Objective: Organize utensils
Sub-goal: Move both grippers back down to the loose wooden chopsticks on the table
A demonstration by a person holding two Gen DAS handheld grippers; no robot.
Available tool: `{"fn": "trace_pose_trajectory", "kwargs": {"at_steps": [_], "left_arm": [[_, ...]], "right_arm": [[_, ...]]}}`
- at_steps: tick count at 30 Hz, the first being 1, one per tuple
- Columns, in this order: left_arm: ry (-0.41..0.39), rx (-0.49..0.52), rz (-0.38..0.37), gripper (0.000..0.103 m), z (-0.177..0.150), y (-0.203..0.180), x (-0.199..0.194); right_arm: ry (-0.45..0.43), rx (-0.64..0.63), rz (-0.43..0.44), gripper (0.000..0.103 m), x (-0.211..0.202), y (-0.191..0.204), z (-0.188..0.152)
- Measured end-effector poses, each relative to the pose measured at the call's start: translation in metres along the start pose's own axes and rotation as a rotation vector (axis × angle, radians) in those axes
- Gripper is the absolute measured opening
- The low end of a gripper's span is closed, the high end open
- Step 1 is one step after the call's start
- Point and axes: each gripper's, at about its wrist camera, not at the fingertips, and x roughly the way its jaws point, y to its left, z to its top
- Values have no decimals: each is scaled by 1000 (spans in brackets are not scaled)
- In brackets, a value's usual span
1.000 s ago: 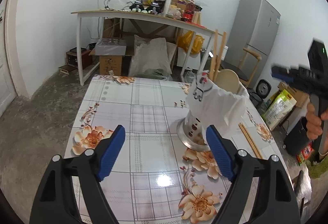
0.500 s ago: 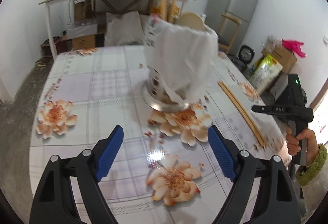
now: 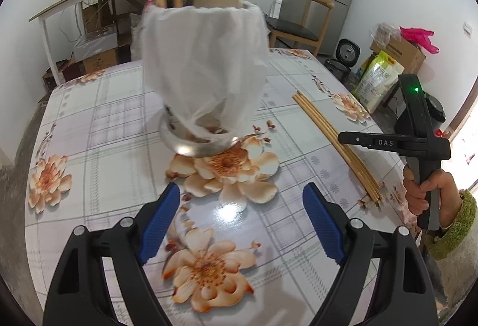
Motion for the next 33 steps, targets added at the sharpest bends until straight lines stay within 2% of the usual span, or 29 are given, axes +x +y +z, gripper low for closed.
{"fn": "trace_pose_trajectory", "kwargs": {"at_steps": [5,9,10,12,17,23,25,33], "left_arm": [[11,48,-16,82,10,-21,16],[15,88,-65,82,25,-43,35],[18,97,-77,82,27,-49,41],[26,110,-107,82,35,-62,55],[55,133,-144,72,54,-88,92],[91,168,-111,55,64,-109,132],[103,163,-109,50,64,-111,140],[119,151,-86,40,66,-115,155]], "right_arm": [[-16,28,15,9,-4,-12,-5],[-27,59,11,6,-9,-19,-9],[-30,76,17,2,-11,-23,-10],[-27,120,51,2,-13,-31,-12],[-33,160,82,2,-15,-40,-15],[-43,149,47,2,-19,-40,-16],[-43,153,50,2,-19,-41,-17],[-47,165,68,4,-19,-44,-20]]}}
